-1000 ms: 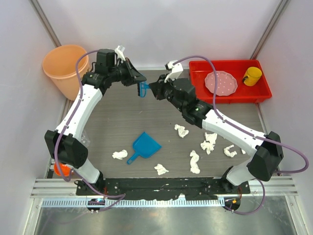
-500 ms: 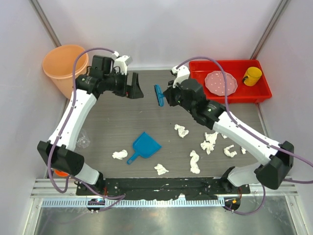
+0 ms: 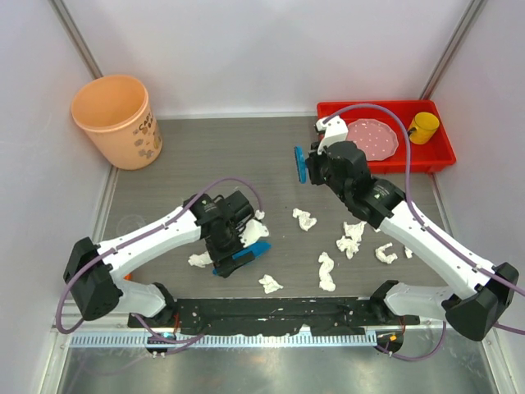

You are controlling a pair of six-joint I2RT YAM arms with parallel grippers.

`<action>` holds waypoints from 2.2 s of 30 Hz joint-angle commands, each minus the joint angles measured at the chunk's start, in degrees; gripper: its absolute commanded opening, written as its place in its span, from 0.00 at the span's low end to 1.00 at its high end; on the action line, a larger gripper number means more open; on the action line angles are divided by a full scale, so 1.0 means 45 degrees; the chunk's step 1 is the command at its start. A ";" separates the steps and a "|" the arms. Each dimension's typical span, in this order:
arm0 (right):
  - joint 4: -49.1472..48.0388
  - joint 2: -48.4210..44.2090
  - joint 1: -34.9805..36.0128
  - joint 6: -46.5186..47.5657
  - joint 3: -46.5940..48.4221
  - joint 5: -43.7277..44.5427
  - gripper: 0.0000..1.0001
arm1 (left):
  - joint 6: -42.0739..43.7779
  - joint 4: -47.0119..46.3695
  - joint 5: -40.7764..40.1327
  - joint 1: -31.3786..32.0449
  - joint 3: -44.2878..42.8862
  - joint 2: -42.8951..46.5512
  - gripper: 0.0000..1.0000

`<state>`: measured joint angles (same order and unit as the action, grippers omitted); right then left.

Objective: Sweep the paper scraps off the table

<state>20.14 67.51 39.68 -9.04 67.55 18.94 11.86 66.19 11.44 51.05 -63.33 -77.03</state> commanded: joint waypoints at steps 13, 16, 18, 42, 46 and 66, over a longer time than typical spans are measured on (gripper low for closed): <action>-0.0511 -0.0040 -0.0009 -0.0277 0.0028 -0.0009 0.01 | -0.0174 -0.1075 -0.3712 0.1508 0.0616 -0.3094 0.79; -0.0531 -0.0021 -0.0009 -0.0140 0.0048 -0.0029 0.01 | -0.0330 -0.1642 -0.4513 0.1508 0.0792 -0.3389 0.79; -0.0530 -0.0099 -0.0009 0.0035 0.0009 0.0030 0.01 | -0.0563 -0.2070 -0.4924 0.1488 0.0890 -0.3350 0.79; -0.1331 -0.0392 -0.0127 0.0524 -0.0421 -0.0107 0.01 | -0.0272 -0.2482 -0.3672 0.0883 0.0539 -0.4951 0.41; -0.1331 -0.0489 -0.0127 0.0524 -0.0460 -0.0127 0.01 | 0.0196 -0.3165 -0.4417 0.0456 -0.0025 -0.4815 0.37; -0.1409 -0.1349 -0.0146 0.0583 -0.1143 -0.0145 0.01 | 0.5488 -0.1971 -0.0689 -0.1694 -0.0382 -0.2649 0.81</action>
<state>16.78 62.72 39.22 -7.16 62.94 18.37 28.05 56.55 2.17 45.36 -67.99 -97.10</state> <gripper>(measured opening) 0.130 0.755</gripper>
